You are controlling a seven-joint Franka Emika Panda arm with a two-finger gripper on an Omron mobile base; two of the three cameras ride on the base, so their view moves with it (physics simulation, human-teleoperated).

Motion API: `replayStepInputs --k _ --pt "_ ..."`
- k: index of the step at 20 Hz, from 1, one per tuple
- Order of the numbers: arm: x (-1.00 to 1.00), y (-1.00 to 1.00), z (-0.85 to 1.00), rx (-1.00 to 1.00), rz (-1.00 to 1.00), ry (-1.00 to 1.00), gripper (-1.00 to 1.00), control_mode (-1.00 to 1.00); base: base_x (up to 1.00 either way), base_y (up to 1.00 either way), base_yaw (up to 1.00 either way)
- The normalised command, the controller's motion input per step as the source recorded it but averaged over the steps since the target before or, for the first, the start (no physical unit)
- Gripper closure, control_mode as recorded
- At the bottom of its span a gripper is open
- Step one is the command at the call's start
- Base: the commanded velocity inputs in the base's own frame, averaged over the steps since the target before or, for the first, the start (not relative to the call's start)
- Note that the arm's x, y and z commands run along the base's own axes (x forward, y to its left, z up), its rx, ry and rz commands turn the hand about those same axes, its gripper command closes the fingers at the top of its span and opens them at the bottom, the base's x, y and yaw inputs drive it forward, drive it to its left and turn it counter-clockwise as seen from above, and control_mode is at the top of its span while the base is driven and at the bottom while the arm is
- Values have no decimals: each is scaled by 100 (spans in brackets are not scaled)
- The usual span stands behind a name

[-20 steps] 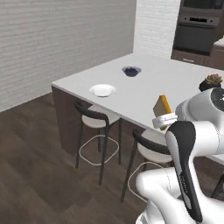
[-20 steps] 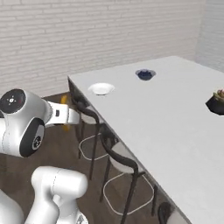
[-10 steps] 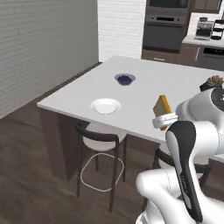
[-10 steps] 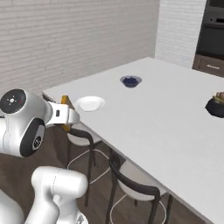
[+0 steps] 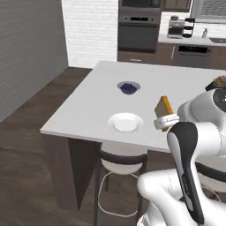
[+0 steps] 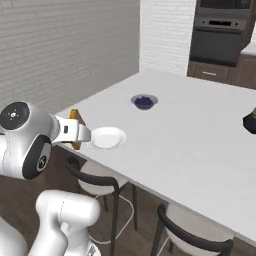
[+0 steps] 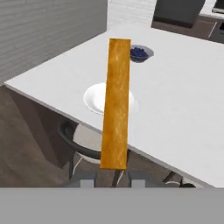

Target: Start the toaster. Once the lever pops up, take the bread to the plate on the dining counter.

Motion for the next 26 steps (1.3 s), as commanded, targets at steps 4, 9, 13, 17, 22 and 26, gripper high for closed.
replayStepInputs --k 4,9,13,17,22,26 --pt "0 0 0 0 0 0 100 100 100 96 -43" --pt "0 0 0 0 0 0 100 100 87 45 -44" --pt "0 0 0 0 0 0 100 100 65 36 -47" --pt "0 0 0 0 0 0 100 100 55 46 -34" --pt "3 0 0 0 0 0 100 -100 9 6 -2" --pt "0 15 -9 0 0 6 100 -100 0 0 0"
